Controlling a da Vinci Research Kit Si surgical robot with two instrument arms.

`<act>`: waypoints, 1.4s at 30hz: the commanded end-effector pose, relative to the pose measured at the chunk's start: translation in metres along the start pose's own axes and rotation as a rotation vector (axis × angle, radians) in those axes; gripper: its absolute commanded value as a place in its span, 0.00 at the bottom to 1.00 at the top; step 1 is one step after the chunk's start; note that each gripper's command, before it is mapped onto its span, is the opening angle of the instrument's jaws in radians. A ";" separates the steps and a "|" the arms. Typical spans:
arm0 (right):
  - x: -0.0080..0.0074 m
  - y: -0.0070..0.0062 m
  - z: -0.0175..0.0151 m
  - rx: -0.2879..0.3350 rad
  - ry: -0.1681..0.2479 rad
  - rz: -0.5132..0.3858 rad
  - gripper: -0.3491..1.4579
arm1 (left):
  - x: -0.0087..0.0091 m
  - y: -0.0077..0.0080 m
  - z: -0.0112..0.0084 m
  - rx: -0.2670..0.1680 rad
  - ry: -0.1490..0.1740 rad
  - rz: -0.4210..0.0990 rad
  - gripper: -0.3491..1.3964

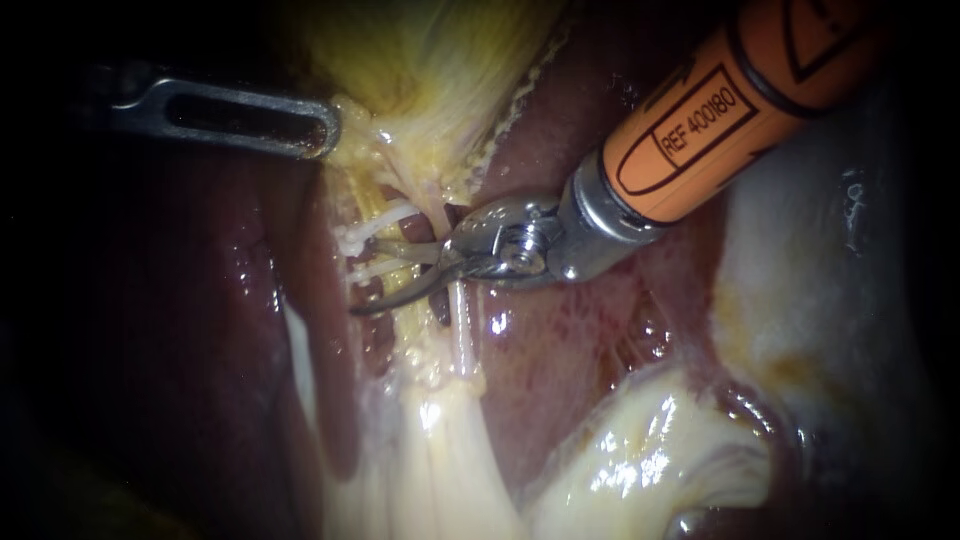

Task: Go to the cutting position left tube

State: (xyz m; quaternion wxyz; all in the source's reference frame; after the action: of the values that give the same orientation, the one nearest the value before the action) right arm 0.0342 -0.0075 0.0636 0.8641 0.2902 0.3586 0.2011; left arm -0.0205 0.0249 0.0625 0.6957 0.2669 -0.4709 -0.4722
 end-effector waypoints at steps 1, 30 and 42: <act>0.0001 -0.0001 -0.0001 0.001 0.000 0.001 0.81 | 0.0000 0.0000 0.0000 0.001 0.000 0.000 0.00; 0.0012 -0.0037 -0.0071 0.050 0.039 0.007 0.80 | -0.0001 0.0000 0.0000 0.001 0.000 0.000 0.00; -0.0003 -0.0007 -0.0048 0.034 0.016 0.048 0.81 | 0.0000 0.0000 0.0000 0.001 0.000 0.000 0.00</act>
State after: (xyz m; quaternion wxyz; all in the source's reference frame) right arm 0.0308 -0.0064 0.0608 0.8510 0.3115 0.3620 0.2185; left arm -0.0205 0.0250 0.0624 0.6957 0.2675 -0.4711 -0.4718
